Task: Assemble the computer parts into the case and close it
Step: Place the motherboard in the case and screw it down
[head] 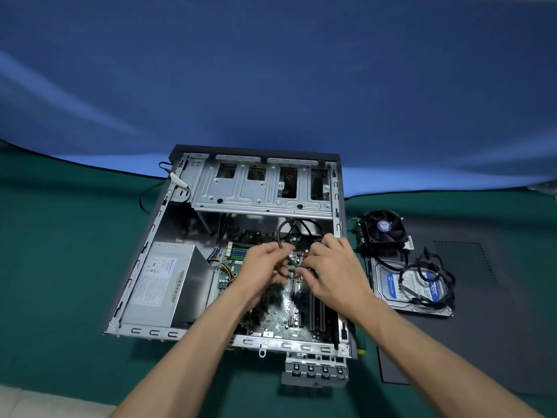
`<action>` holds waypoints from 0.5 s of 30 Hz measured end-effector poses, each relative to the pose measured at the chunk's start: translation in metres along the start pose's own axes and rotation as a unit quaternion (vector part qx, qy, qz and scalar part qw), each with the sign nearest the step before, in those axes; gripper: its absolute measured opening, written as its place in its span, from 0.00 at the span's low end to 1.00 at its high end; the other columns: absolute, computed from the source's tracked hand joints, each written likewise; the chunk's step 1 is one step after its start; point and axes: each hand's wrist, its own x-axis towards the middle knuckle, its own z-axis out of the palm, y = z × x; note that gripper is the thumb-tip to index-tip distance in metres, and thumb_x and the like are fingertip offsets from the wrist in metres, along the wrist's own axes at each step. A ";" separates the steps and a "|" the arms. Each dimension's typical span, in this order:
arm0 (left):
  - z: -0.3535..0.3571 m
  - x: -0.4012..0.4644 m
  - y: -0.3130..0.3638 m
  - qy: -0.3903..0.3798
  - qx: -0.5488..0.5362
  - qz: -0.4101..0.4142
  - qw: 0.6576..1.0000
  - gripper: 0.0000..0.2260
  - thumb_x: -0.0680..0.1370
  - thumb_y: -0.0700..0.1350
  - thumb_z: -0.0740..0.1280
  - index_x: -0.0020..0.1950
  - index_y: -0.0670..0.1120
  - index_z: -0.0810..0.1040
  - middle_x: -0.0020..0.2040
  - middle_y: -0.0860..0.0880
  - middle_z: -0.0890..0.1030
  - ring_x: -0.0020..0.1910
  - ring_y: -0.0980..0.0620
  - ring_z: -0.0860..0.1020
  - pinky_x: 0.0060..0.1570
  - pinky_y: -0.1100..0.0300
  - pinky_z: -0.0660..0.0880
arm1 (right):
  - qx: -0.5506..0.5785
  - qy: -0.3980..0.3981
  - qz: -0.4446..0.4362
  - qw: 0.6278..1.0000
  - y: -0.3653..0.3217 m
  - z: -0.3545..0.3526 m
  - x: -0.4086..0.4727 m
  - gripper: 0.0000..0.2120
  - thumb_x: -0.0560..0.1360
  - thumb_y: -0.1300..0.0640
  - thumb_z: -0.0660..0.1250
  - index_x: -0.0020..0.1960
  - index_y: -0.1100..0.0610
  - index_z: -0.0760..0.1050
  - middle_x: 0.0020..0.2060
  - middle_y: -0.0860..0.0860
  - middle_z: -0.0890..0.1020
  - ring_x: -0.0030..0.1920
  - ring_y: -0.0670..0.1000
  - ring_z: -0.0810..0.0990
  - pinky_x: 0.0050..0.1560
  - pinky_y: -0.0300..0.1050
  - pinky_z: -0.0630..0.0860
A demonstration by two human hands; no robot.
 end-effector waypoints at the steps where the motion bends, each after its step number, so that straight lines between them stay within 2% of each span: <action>1: -0.002 -0.004 -0.003 -0.025 0.028 -0.011 0.999 0.06 0.78 0.40 0.65 0.50 0.38 0.80 0.35 0.47 0.77 0.29 0.54 0.75 0.27 0.64 0.74 | 0.006 0.005 -0.001 1.000 0.000 -0.001 0.000 0.16 0.79 0.44 0.59 0.53 0.50 0.82 0.41 0.44 0.75 0.46 0.46 0.59 0.52 0.45 0.58; 4: -0.002 -0.012 -0.011 -0.062 0.045 -0.030 0.997 0.07 0.78 0.40 0.65 0.44 0.40 0.80 0.42 0.44 0.81 0.36 0.51 0.80 0.31 0.61 0.79 | -0.001 -0.004 -0.007 1.000 0.000 -0.002 0.001 0.14 0.78 0.44 0.59 0.54 0.47 0.81 0.41 0.44 0.77 0.46 0.47 0.61 0.53 0.44 0.56; 7: -0.001 -0.015 -0.012 -0.060 0.063 -0.031 0.996 0.07 0.79 0.38 0.64 0.42 0.40 0.79 0.41 0.41 0.82 0.37 0.50 0.82 0.34 0.59 0.81 | -0.015 -0.053 -0.003 0.998 0.000 -0.002 0.002 0.15 0.77 0.40 0.59 0.51 0.44 0.81 0.42 0.43 0.80 0.45 0.45 0.62 0.57 0.43 0.54; 9: 0.000 -0.015 -0.012 -0.041 0.097 -0.020 0.994 0.08 0.79 0.37 0.64 0.42 0.39 0.79 0.41 0.41 0.81 0.36 0.50 0.82 0.34 0.59 0.81 | -0.023 -0.061 -0.012 0.998 -0.001 -0.002 0.002 0.16 0.75 0.41 0.59 0.47 0.46 0.81 0.42 0.43 0.81 0.46 0.46 0.65 0.59 0.44 0.55; 10: 0.000 -0.015 -0.012 -0.033 0.116 -0.016 0.993 0.08 0.79 0.37 0.63 0.42 0.39 0.78 0.41 0.41 0.80 0.36 0.50 0.81 0.33 0.59 0.81 | -0.024 -0.048 -0.011 0.999 -0.002 -0.002 0.000 0.14 0.74 0.43 0.59 0.46 0.48 0.81 0.42 0.44 0.81 0.47 0.47 0.66 0.60 0.45 0.57; 12: 0.002 -0.015 -0.013 -0.036 0.163 -0.014 0.986 0.07 0.80 0.38 0.61 0.43 0.38 0.75 0.41 0.42 0.79 0.33 0.50 0.81 0.31 0.59 0.80 | -0.006 0.031 0.033 0.999 -0.004 -0.001 -0.004 0.09 0.73 0.51 0.64 0.45 0.54 0.80 0.43 0.48 0.79 0.48 0.50 0.69 0.57 0.48 0.65; 13: 0.004 -0.015 -0.015 -0.047 0.193 -0.017 0.980 0.06 0.81 0.39 0.61 0.45 0.39 0.73 0.42 0.43 0.78 0.33 0.51 0.81 0.30 0.59 0.79 | 0.008 0.073 0.081 0.994 -0.005 -0.001 -0.005 0.06 0.72 0.55 0.66 0.46 0.56 0.78 0.44 0.50 0.78 0.48 0.52 0.70 0.55 0.48 0.67; 15: 0.007 -0.015 -0.020 -0.063 0.301 -0.007 0.951 0.05 0.81 0.41 0.59 0.46 0.43 0.72 0.44 0.44 0.79 0.35 0.51 0.81 0.35 0.56 0.80 | 0.025 0.119 0.180 0.976 -0.010 -0.001 -0.007 0.09 0.70 0.61 0.68 0.50 0.59 0.76 0.48 0.54 0.76 0.49 0.54 0.70 0.50 0.49 0.68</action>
